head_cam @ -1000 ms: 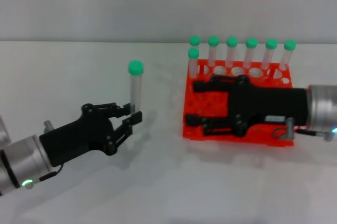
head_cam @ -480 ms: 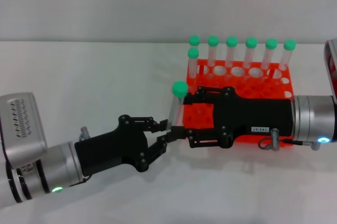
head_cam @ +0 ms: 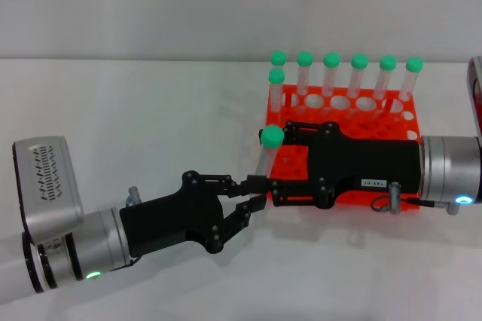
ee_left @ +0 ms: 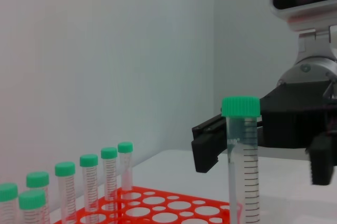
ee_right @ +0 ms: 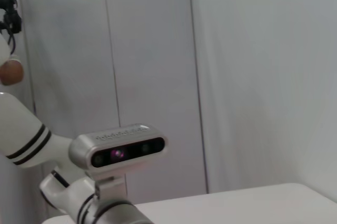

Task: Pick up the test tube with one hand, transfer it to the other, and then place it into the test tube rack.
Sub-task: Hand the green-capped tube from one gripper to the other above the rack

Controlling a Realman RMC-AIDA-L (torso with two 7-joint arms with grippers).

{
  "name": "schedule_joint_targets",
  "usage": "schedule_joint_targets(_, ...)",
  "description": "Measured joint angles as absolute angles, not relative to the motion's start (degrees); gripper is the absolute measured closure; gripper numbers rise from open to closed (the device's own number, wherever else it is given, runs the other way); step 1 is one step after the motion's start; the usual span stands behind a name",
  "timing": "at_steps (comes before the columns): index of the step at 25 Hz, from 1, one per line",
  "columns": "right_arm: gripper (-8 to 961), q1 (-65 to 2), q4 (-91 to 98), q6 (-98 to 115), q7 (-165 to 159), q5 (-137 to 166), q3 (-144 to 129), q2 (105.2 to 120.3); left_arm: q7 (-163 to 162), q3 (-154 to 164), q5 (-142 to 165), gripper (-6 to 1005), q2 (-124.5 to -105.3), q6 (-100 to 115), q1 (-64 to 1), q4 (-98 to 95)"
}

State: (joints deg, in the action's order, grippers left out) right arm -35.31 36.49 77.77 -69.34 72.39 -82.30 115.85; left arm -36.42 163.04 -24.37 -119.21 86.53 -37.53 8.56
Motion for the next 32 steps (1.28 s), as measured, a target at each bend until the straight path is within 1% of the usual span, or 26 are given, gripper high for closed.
schedule_joint_targets(6, 251, -35.33, 36.44, 75.67, -69.32, 72.25, -82.43, 115.88, -36.44, 163.04, -24.37, 781, -119.25, 86.52, -37.81, 8.52)
schedule_joint_targets(11, 441, -35.21, 36.37, 75.0, -68.57, 71.99, -82.36, 115.83, -36.69, 163.04, -24.29, 781, -119.19, 86.52, -37.99, 8.52)
schedule_joint_targets(16, 667, -34.68, 36.35, 74.96, -67.96, 71.75, -82.1, 115.77, -36.72, 163.04, -24.33, 782, -119.17, 86.51, -38.11, 8.92)
schedule_joint_targets(26, 742, -34.49, 36.42, 74.86, -67.17, 71.71, -82.09, 115.66, -36.67, 162.86, -28.28, 761, -119.0, 86.63, -36.81, 9.69)
schedule_joint_targets(32, 744, -34.41, 36.43, 74.64, -67.08, 70.97, -82.0, 115.56, -36.67, 162.86, -33.56, 646, -118.92, 87.12, -33.68, 9.91)
